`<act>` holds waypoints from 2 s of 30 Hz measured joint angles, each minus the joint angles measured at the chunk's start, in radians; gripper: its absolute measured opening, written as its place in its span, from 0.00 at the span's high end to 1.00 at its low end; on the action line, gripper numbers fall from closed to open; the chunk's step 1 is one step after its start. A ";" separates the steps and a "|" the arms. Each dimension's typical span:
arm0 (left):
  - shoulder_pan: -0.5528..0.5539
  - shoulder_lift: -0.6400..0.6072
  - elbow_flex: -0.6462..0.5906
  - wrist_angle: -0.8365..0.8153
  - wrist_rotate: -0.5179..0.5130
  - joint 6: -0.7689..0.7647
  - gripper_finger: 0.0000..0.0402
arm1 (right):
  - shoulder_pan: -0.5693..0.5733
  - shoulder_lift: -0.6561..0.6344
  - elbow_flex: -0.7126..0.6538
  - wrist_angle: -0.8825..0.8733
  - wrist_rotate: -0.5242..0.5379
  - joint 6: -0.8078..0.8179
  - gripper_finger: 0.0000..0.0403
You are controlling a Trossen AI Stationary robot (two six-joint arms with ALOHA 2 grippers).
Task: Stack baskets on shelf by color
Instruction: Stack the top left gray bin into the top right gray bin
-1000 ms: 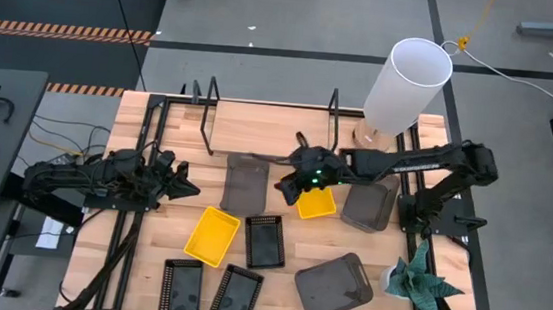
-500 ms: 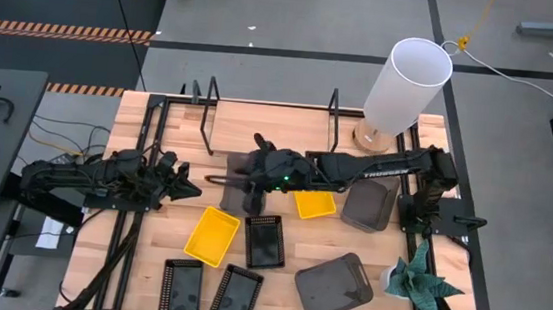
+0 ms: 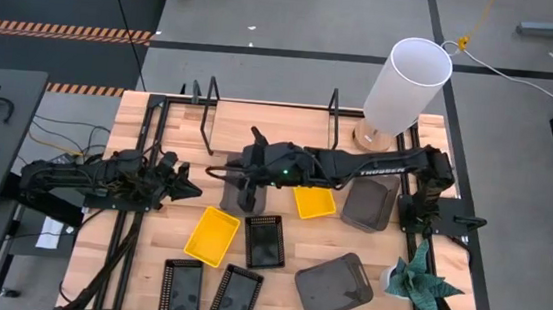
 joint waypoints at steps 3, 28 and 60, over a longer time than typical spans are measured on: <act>0.000 0.000 0.000 0.000 0.000 0.000 0.90 | -0.001 0.009 -0.002 -0.049 -0.008 -0.003 0.61; 0.000 0.000 0.000 0.001 0.000 0.000 0.92 | 0.028 0.286 -0.002 -0.154 -0.005 -0.086 0.61; 0.000 0.000 0.000 0.002 0.000 0.000 0.92 | 0.038 0.314 -0.002 -0.383 0.019 -0.025 0.81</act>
